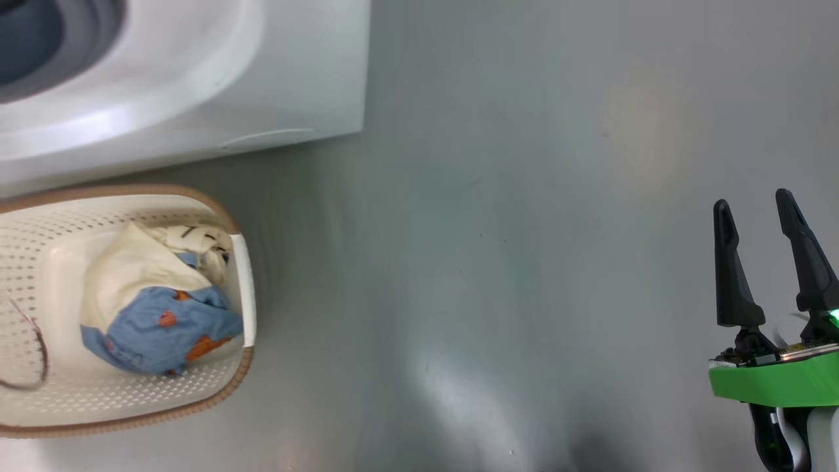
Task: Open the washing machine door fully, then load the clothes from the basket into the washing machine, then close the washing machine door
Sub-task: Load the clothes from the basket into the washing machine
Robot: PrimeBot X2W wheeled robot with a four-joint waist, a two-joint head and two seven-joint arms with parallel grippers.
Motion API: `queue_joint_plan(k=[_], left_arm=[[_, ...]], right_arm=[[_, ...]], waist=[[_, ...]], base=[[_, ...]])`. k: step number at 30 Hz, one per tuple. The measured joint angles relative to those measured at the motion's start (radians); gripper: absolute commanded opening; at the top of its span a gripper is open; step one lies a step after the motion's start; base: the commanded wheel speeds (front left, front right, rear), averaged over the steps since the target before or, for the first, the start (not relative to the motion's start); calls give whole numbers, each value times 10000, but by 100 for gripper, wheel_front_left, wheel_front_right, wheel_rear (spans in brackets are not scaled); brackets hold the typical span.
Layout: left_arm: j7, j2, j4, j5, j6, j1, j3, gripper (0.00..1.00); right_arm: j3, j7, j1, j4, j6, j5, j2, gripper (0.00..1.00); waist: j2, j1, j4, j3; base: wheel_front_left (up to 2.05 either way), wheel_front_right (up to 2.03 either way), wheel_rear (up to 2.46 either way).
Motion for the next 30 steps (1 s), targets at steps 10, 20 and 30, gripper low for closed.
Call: queue_joint_plan(k=[10,20,30], left_arm=[[-138,-811,-3699,397,612,4098,761,100],[-138,-2476,-6481,1323,982,8049,1003,100],[-138,-3440,-6893,1814,989,9819,577,100]], right_arm=[[-17,0,272,2,0,-98,-105,100],[161,0,649,159,0,-353,-263,100],[437,0,1197,500,0,-428,-477,100]], waist=[[0,0,362,-899],[0,0,616,-1873],[0,0,1009,-2920]], base=[[0,0,0],[0,0,0],[0,0,0]])
